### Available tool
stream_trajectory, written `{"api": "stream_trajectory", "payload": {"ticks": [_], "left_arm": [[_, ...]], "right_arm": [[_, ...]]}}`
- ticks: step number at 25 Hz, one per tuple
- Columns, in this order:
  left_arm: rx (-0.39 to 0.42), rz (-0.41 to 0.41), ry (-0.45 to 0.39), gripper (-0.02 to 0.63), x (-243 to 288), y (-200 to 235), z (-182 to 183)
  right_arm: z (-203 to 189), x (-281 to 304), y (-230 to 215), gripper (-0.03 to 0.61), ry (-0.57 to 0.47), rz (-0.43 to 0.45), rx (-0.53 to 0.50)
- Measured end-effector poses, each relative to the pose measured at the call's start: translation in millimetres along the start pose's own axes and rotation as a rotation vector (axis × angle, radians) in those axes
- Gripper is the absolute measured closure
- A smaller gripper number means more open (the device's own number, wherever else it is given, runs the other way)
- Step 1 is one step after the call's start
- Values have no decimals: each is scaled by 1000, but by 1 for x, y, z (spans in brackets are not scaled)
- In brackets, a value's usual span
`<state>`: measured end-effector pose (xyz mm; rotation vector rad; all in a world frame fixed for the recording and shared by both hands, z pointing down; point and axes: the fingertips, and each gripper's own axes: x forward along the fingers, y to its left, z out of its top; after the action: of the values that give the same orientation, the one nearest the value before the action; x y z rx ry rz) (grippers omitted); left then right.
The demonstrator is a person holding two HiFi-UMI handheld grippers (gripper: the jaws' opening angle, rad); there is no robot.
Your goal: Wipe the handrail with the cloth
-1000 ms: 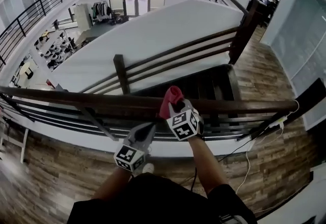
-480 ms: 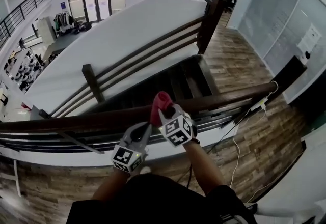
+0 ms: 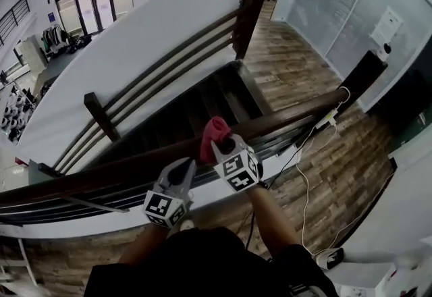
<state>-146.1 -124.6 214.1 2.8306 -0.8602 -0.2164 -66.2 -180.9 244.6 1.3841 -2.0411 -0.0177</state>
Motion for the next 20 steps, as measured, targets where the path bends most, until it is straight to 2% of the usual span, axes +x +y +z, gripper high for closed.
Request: {"api": "stream_trajectory", "payload": {"ticks": [4,7,11,15,20], "left_arm": [[7,-26,14,614,15,-12,-4],[19,-7,21,614,30,-17,-9],[38,52,2,614,55,-28,-13],[46,126,-27,614,82,-38,-17],[31,219,-61,614,97,-51,-23]], "right_arm": [[-4,-1,-8,532,-14,20,20],[-7,0,-15,532,-26,46,4],[-17,-1,-35,532,-50,98,-14],[-28,0,-55,532,-54,158,-75],[-38,-2,-73,532,-75,210,-105]]}}
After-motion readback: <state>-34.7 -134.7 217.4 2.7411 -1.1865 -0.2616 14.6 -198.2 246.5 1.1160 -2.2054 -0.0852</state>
